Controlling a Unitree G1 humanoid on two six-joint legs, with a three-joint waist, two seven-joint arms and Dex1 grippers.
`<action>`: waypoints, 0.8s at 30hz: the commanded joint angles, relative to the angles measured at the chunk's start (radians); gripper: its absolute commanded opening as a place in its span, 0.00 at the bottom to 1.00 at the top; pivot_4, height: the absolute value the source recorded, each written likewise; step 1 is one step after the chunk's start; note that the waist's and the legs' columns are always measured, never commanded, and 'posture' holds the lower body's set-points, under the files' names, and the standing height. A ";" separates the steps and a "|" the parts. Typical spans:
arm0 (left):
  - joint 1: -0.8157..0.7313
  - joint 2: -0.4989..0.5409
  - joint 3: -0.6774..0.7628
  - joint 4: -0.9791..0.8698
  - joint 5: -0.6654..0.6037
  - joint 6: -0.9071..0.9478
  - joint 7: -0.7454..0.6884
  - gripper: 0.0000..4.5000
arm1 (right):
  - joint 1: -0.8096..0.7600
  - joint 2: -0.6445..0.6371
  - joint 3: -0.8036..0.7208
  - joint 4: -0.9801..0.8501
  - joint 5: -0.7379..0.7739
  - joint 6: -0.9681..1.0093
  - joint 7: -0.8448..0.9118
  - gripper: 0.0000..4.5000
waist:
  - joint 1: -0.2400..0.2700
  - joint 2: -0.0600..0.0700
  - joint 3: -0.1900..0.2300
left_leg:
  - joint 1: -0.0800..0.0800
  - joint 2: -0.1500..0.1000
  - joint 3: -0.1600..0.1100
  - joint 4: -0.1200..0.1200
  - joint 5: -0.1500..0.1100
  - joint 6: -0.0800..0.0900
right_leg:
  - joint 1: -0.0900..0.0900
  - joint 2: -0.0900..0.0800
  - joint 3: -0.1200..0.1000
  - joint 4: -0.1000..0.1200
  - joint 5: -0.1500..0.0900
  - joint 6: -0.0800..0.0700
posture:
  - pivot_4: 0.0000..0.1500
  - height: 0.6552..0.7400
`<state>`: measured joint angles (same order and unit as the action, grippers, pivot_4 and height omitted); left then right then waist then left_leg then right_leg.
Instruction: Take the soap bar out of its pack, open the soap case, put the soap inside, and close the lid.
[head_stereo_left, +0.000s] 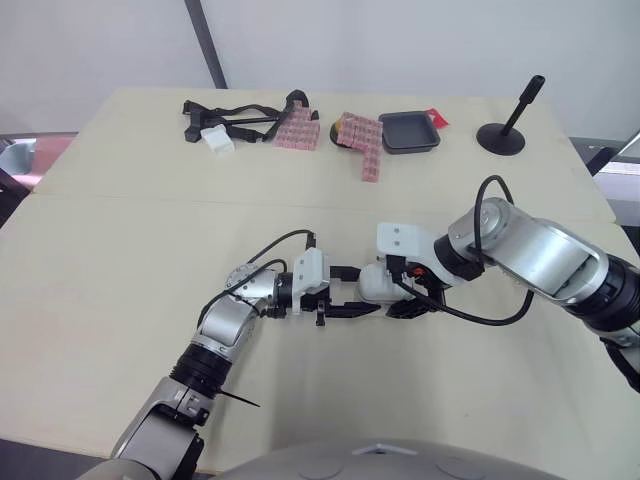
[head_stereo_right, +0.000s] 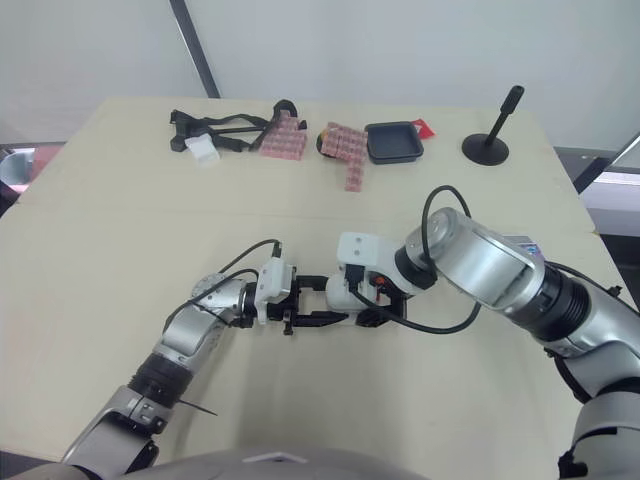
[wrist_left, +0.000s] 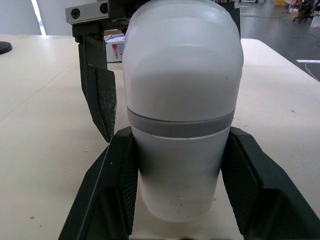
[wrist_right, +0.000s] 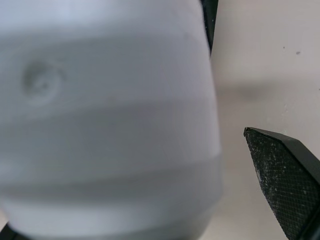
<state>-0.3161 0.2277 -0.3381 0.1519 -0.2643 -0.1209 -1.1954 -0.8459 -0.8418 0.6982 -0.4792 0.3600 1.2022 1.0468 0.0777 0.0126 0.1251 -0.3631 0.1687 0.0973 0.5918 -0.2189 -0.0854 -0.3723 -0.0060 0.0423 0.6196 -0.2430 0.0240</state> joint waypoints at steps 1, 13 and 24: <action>-0.003 0.000 0.000 -0.034 -0.011 -0.011 -0.002 0.42 | 0.026 -0.037 -0.047 -0.040 0.009 -0.005 0.000 1.00 | 0.007 0.000 0.000 | 0.000 0.001 0.000 0.001 0.000 0.000 | 0.000 0.000 0.000 0.001 0.000 0.000 | 1.00 1.00; 0.000 0.021 0.008 -0.026 -0.008 -0.019 -0.014 0.42 | 0.382 -0.123 -0.396 -0.133 0.122 -0.091 -0.039 1.00 | 0.008 0.000 0.000 | -0.002 0.002 0.000 0.005 0.000 0.000 | -0.001 -0.002 0.000 0.005 0.000 0.000 | 1.00 1.00; -0.003 0.035 0.011 -0.021 -0.012 -0.029 -0.025 0.42 | 0.861 -0.007 -0.667 0.053 0.047 -0.688 -0.061 1.00 | -0.001 -0.001 0.000 | -0.004 0.002 0.000 0.009 0.000 0.002 | -0.004 -0.002 0.001 0.006 0.000 0.000 | 1.00 1.00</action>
<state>-0.3183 0.2561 -0.3351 0.1475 -0.2637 -0.1342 -1.2125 -0.0157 -0.8673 0.0963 -0.4569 0.4212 0.6384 0.9885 0.0764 0.0117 0.1251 -0.3667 0.1711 0.0969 0.6008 -0.2184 -0.0835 -0.3764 -0.0086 0.0423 0.6254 -0.2431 0.0239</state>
